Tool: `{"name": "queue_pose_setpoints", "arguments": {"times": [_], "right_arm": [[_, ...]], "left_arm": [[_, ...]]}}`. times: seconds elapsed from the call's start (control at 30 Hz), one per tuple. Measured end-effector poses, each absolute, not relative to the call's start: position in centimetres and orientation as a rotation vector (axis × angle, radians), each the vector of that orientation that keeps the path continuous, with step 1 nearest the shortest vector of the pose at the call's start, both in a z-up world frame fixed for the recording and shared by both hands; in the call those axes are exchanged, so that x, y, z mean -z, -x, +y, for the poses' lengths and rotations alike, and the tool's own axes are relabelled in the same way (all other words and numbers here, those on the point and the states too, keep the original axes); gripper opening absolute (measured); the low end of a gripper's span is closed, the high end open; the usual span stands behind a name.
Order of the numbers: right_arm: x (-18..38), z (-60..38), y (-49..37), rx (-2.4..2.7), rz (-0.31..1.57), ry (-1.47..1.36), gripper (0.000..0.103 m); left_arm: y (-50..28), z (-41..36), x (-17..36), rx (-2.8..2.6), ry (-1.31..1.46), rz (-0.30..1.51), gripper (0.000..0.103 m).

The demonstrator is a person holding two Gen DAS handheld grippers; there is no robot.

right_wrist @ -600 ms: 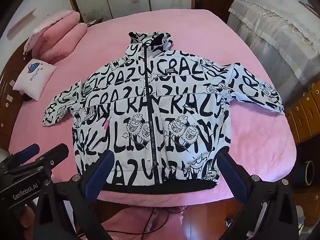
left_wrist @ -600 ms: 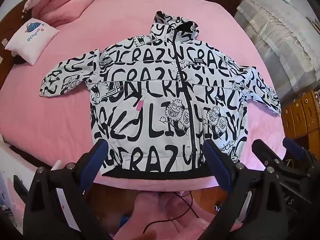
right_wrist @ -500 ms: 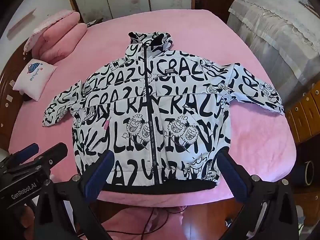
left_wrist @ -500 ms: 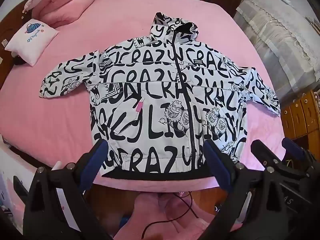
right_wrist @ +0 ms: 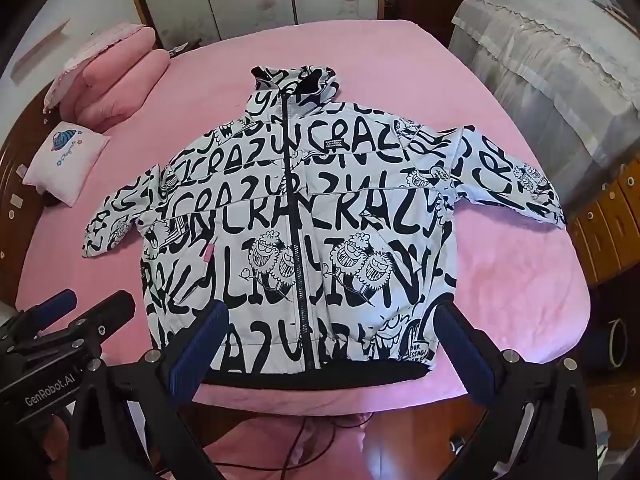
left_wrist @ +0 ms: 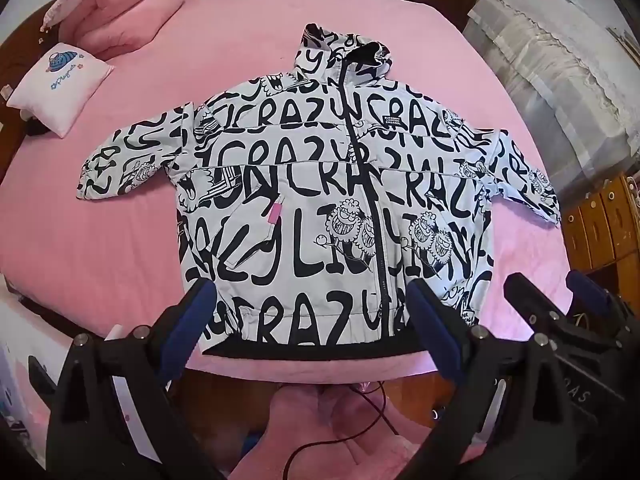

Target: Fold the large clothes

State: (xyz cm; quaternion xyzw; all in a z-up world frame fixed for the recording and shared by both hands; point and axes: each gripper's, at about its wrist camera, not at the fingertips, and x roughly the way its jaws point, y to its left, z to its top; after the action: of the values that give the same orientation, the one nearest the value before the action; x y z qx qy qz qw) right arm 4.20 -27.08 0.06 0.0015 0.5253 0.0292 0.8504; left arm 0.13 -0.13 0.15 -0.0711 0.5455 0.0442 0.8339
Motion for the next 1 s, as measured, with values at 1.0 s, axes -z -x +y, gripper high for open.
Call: {"name": "queue_pose_setpoints", "arguments": {"times": [1.0], "right_arm": [[0.0,-27.6,-4.2,-0.05,1.107,-0.008,0.103]], "left_arm": [[-0.3,-1.4,0.0,-0.08,0.14,1.153,0.094]]}}
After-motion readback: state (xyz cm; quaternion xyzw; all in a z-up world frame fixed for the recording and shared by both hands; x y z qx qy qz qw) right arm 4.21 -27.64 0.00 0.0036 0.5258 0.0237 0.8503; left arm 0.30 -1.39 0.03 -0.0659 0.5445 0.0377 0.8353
